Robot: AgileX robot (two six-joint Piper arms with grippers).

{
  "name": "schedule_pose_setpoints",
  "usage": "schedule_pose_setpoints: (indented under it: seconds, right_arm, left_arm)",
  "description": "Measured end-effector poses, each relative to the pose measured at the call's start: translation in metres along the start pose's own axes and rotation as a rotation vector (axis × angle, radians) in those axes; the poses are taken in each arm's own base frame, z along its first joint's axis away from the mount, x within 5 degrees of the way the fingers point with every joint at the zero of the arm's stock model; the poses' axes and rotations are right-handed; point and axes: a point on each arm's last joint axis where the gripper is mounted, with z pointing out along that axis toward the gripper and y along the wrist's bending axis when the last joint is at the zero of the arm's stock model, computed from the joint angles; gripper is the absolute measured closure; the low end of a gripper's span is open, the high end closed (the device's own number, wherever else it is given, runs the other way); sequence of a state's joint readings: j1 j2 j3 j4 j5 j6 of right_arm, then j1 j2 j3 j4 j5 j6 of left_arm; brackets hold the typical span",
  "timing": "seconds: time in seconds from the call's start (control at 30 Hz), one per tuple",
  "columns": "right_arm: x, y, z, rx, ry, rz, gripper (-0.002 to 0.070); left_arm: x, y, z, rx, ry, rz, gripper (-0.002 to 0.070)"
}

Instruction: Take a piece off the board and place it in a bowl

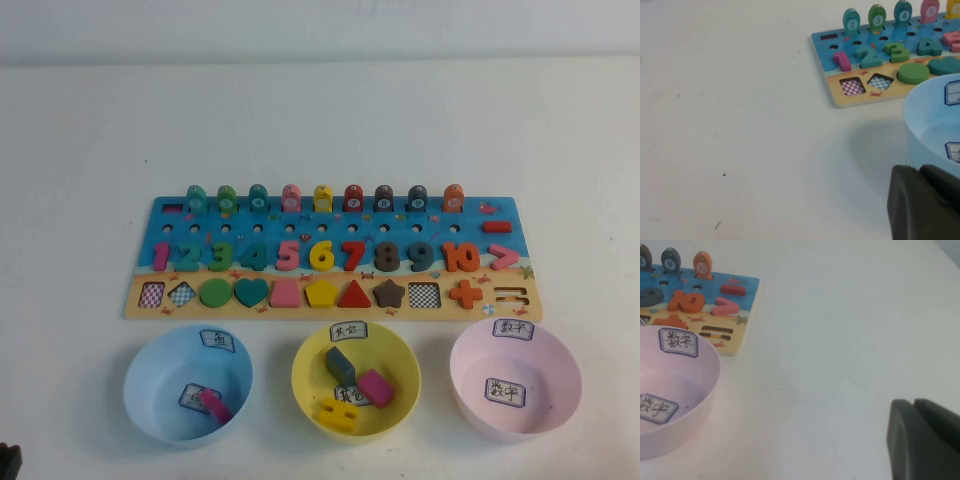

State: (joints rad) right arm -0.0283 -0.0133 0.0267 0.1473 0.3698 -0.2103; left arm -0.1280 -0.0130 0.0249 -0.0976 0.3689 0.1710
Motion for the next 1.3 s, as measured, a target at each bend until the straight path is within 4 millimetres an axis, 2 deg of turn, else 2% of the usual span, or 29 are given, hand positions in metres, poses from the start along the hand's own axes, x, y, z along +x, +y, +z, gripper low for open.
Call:
schedule_pose_setpoints:
  seconds: [0.57, 0.8, 0.93, 1.07, 1.13, 1.3]
  right_arm:
    - [0.000, 0.000, 0.000, 0.000, 0.000, 0.000, 0.0694]
    - [0.000, 0.000, 0.000, 0.000, 0.000, 0.000, 0.0694]
    - [0.000, 0.000, 0.000, 0.000, 0.000, 0.000, 0.0694]
    - [0.000, 0.000, 0.000, 0.000, 0.000, 0.000, 0.0694]
    - [0.000, 0.000, 0.000, 0.000, 0.000, 0.000, 0.0694]
    - [0.000, 0.000, 0.000, 0.000, 0.000, 0.000, 0.0694]
  left_arm:
    - [0.000, 0.000, 0.000, 0.003, 0.002, -0.007, 0.0678]
    - [0.000, -0.002, 0.000, 0.026, -0.001, -0.067, 0.0678]
    - [-0.004, -0.005, 0.000, 0.060, -0.043, -0.183, 0.0678]
    - [-0.017, -0.007, -0.002, 0.122, -0.170, -0.504, 0.0678]
    - [-0.023, -0.004, -0.003, 0.121, -0.230, -0.603, 0.0678]
    - [-0.031, 0.004, -0.006, 0.077, -0.355, -0.698, 0.0678]
